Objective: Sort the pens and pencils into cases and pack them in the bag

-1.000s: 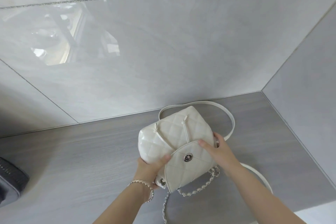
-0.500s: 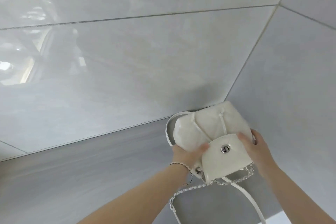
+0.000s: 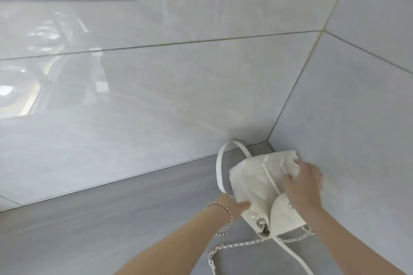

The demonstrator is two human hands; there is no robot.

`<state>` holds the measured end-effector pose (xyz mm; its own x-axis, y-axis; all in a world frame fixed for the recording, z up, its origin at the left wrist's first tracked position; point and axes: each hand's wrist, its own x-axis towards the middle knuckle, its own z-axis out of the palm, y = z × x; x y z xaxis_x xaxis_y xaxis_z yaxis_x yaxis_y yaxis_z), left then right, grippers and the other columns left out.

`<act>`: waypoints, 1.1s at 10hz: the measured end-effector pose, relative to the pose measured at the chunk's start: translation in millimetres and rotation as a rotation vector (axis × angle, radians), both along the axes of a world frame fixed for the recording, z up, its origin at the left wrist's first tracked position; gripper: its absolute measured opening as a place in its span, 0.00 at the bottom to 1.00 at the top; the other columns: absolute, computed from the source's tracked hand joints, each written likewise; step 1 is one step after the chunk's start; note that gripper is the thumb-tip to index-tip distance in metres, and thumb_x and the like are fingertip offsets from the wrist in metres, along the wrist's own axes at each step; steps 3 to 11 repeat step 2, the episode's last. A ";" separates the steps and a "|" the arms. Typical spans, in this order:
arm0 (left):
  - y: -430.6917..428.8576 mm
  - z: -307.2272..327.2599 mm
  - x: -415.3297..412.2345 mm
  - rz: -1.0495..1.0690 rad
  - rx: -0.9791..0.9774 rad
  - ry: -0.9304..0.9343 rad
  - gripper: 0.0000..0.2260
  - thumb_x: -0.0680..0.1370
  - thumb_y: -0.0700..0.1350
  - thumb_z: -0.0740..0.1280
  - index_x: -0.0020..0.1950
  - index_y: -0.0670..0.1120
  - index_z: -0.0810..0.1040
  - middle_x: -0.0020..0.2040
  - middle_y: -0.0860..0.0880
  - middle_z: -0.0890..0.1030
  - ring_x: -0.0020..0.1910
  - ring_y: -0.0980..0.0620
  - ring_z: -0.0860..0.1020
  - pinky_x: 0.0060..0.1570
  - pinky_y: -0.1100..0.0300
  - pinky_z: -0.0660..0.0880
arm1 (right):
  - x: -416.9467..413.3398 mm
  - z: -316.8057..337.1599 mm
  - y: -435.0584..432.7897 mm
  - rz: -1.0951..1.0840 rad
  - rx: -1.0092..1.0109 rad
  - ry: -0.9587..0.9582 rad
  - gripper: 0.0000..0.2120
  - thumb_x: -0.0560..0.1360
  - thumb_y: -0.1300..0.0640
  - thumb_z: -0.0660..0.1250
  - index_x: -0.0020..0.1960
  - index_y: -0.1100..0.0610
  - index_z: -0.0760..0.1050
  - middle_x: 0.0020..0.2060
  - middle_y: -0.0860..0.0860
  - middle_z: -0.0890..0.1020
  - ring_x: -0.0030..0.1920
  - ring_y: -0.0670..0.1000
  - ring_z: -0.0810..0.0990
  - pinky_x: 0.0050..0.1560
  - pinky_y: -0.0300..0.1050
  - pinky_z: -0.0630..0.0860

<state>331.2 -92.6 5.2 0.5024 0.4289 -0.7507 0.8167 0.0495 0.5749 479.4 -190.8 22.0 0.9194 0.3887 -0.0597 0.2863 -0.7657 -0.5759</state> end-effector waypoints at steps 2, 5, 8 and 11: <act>39.0 5.5 -51.6 -0.144 0.219 0.107 0.08 0.76 0.48 0.62 0.47 0.44 0.71 0.44 0.45 0.74 0.44 0.47 0.73 0.50 0.57 0.73 | -59.8 33.2 39.9 0.467 0.078 0.135 0.08 0.74 0.63 0.62 0.46 0.53 0.77 0.45 0.49 0.80 0.51 0.49 0.75 0.51 0.37 0.66; 39.0 5.5 -51.6 -0.144 0.219 0.107 0.08 0.76 0.48 0.62 0.47 0.44 0.71 0.44 0.45 0.74 0.44 0.47 0.73 0.50 0.57 0.73 | -59.8 33.2 39.9 0.467 0.078 0.135 0.08 0.74 0.63 0.62 0.46 0.53 0.77 0.45 0.49 0.80 0.51 0.49 0.75 0.51 0.37 0.66; 39.0 5.5 -51.6 -0.144 0.219 0.107 0.08 0.76 0.48 0.62 0.47 0.44 0.71 0.44 0.45 0.74 0.44 0.47 0.73 0.50 0.57 0.73 | -59.8 33.2 39.9 0.467 0.078 0.135 0.08 0.74 0.63 0.62 0.46 0.53 0.77 0.45 0.49 0.80 0.51 0.49 0.75 0.51 0.37 0.66; 39.0 5.5 -51.6 -0.144 0.219 0.107 0.08 0.76 0.48 0.62 0.47 0.44 0.71 0.44 0.45 0.74 0.44 0.47 0.73 0.50 0.57 0.73 | -59.8 33.2 39.9 0.467 0.078 0.135 0.08 0.74 0.63 0.62 0.46 0.53 0.77 0.45 0.49 0.80 0.51 0.49 0.75 0.51 0.37 0.66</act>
